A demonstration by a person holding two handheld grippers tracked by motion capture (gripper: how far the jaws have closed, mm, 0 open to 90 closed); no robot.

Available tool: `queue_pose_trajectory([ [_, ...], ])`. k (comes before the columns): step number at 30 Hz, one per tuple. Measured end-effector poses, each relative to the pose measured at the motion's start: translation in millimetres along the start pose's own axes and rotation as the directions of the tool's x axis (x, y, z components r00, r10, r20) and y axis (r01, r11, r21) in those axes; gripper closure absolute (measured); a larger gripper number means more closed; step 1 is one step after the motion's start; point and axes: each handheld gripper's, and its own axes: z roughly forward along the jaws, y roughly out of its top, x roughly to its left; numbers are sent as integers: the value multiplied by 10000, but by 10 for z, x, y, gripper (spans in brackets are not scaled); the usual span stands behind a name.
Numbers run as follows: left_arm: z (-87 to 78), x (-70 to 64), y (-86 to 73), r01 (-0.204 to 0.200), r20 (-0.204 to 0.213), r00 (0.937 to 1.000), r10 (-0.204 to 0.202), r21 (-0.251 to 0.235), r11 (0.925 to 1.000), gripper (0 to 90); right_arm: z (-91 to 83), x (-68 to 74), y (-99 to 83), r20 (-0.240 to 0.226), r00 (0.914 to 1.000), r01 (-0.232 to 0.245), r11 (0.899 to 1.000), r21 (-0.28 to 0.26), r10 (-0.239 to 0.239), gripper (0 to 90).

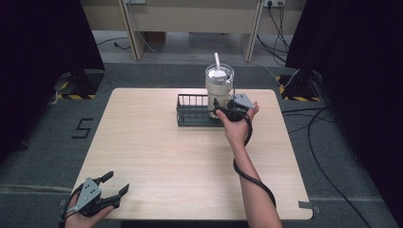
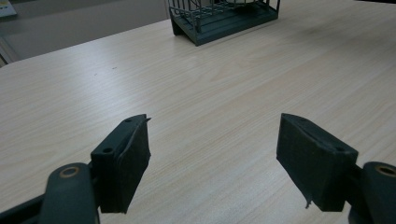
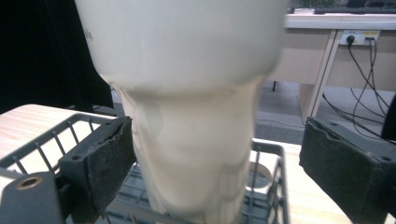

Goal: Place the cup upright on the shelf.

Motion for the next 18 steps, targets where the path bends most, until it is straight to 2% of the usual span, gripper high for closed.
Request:
queue_pose_trajectory([
  [5, 1, -7, 2, 3, -20, 10000, -3, -37, 10000, 250, -115, -49, -31, -202, 9998, 7, 10000, 68, -6, 134],
  [7, 1, -11, 4, -7, -23, 10000, 7, -34, 10000, 250, -216, -84, -56, -278, 9996, 66, 10000, 67, -64, 135],
  [18, 4, -26, 7, -46, -37, 10000, 46, -5, 10000, 249, -480, -192, -166, -307, 9994, 162, 9993, 323, -152, 145],
])
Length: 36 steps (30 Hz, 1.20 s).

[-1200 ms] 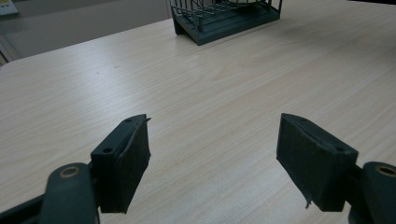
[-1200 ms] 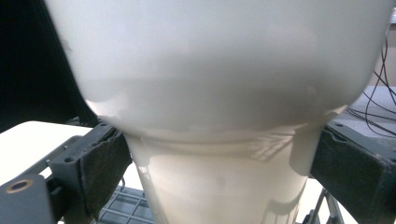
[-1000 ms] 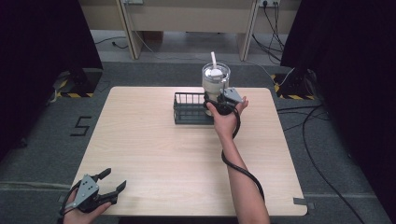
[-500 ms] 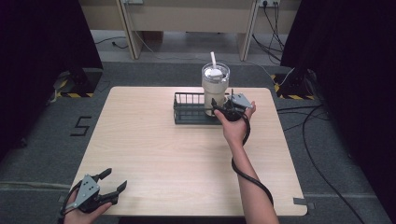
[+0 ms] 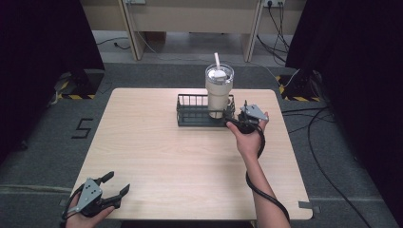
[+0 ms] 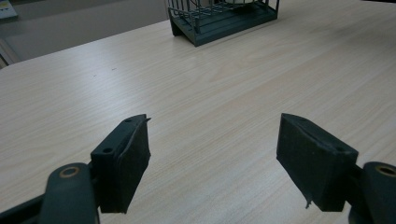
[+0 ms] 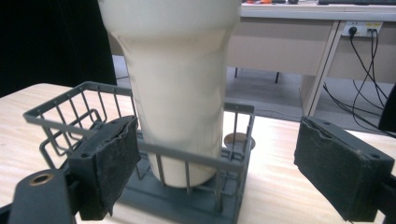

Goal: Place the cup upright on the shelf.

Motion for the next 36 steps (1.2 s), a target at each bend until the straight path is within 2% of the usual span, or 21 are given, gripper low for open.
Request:
queue_pose_trajectory([
  [21, 0, -16, 5, 46, -50, 10000, -46, -55, 10000, 249, -582, -207, -179, 72, 10000, 3, 9996, 284, -5, 149],
  [36, 1, -24, 5, 41, -78, 10000, -41, -28, 10000, 249, -1014, -363, -449, 347, 9993, -162, 9984, 541, 143, 149],
])
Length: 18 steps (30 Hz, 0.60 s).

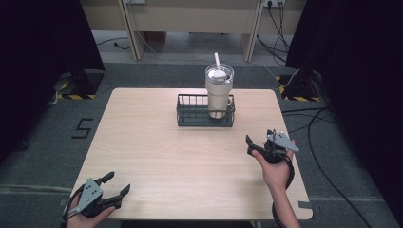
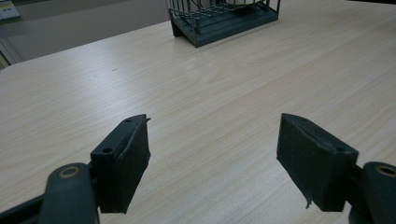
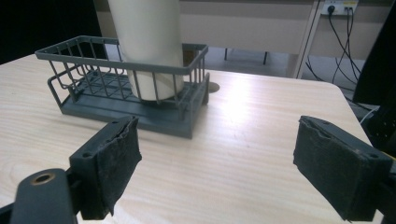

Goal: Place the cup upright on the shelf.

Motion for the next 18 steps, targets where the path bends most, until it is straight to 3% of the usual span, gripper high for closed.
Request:
queue_pose_trajectory([
  [18, -8, 4, 3, -25, -54, 10000, 25, -31, 10000, 248, -327, -122, -306, 283, 9996, 24, 10000, 60, -25, 150],
])
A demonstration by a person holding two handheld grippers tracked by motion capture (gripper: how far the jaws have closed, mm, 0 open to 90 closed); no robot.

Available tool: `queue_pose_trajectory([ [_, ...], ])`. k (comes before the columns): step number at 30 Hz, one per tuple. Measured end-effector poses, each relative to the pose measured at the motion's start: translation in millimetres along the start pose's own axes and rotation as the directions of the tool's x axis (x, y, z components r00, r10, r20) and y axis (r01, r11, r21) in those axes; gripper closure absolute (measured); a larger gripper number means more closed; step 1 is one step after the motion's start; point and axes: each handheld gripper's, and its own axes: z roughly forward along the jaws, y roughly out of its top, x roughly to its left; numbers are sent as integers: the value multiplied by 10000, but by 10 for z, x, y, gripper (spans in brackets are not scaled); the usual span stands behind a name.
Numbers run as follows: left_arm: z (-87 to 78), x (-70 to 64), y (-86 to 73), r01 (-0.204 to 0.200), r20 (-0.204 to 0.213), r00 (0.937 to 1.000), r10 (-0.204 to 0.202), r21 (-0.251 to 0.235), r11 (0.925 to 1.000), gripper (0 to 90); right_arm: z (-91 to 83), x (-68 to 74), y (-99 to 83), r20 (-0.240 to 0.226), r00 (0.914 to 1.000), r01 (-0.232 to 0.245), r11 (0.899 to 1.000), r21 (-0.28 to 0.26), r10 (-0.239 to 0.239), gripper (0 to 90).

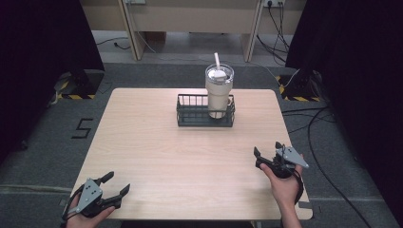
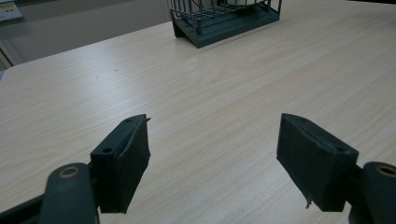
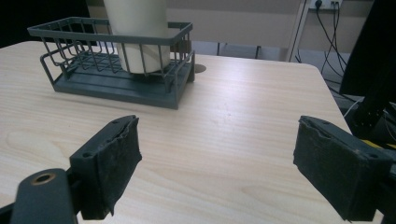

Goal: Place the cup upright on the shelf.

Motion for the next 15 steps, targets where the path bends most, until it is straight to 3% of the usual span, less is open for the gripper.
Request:
queue_pose_trajectory([
  [15, 1, 2, 7, -27, -36, 10000, 27, -2, 10000, 247, -155, -28, -159, 122, 9999, 27, 10000, 17, -27, 125],
])
